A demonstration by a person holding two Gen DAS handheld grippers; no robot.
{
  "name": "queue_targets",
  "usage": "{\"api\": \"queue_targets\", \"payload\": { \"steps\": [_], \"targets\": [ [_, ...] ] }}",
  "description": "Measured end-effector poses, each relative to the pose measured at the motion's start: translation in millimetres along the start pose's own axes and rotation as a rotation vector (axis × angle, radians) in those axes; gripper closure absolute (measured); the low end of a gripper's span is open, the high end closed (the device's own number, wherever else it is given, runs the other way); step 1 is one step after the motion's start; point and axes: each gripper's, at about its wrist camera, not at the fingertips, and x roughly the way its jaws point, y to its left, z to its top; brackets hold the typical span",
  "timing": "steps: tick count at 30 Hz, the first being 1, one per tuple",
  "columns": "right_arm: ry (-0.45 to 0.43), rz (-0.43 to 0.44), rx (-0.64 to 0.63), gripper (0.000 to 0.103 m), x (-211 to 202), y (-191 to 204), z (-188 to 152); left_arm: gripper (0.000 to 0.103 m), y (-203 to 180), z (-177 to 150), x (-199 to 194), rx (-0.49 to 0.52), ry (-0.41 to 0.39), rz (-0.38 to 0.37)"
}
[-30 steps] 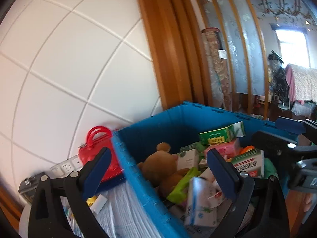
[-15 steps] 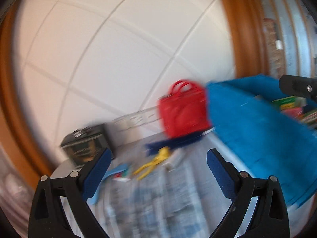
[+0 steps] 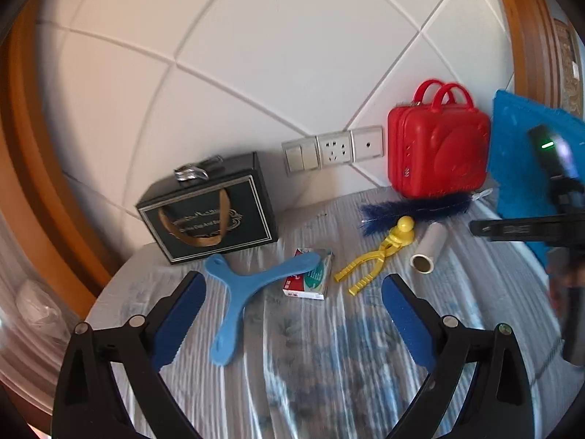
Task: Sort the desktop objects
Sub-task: 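Move both tools back toward the items on the bed, then grasp the white lint roller refill with the right tool while the left tool grasps the yellow snowball toy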
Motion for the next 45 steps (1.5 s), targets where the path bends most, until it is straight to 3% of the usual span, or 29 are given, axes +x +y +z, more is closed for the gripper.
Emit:
{"api": "queue_targets", "payload": {
  "steps": [3,6,10,12,14,18,21,25,27,30,32,38,45],
  "targets": [
    [0.088,-0.035,0.038,0.025,68.6,-3.1,11.0,0.005,-1.7,-3.8,38.1,0.004,0.031,-0.065],
    [0.135,-0.078,0.061,0.033,121.6,-7.1,21.9,0.005,-14.5,-4.5,90.9,0.072,0.086,-0.127],
    [0.159,-0.051,0.056,0.038,154.1,-6.6,29.0,0.005,-37.6,4.4,149.6,0.170,0.125,-0.216],
    [0.180,-0.048,-0.012,0.039,161.2,0.9,28.5,0.005,-49.4,10.1,177.3,0.210,0.151,-0.264],
    [0.225,0.020,-0.004,0.047,169.0,-3.4,22.5,0.005,-63.3,12.6,205.9,0.267,0.184,-0.311],
    [0.177,-0.005,-0.118,0.056,152.5,-13.6,8.0,0.005,-86.8,8.9,253.0,0.351,0.261,-0.389],
    [0.146,0.002,-0.112,0.057,131.6,-30.1,-2.6,0.005,-99.0,7.1,271.5,0.368,0.284,-0.443],
    [0.117,0.026,-0.054,0.058,109.0,-56.1,-11.5,0.021,-121.2,-2.7,295.1,0.414,0.330,-0.453],
    [0.110,0.029,-0.055,0.058,102.5,-60.7,-12.8,0.027,-119.9,-0.6,297.4,0.372,0.317,-0.478],
    [0.092,0.029,-0.083,0.058,92.1,-59.3,-16.0,0.054,-115.6,-0.3,301.0,0.330,0.334,-0.526],
    [0.074,0.026,-0.100,0.058,84.5,-56.8,-18.7,0.073,-116.3,-4.2,291.8,0.336,0.319,-0.511],
    [0.021,0.010,-0.152,0.059,60.6,-43.4,-21.4,0.073,-106.6,-20.0,264.8,0.307,0.320,-0.524],
    [-0.014,0.029,-0.198,0.059,17.7,-33.8,-37.8,0.073,-82.4,-27.3,188.4,0.236,0.256,-0.523]
  ]
}}
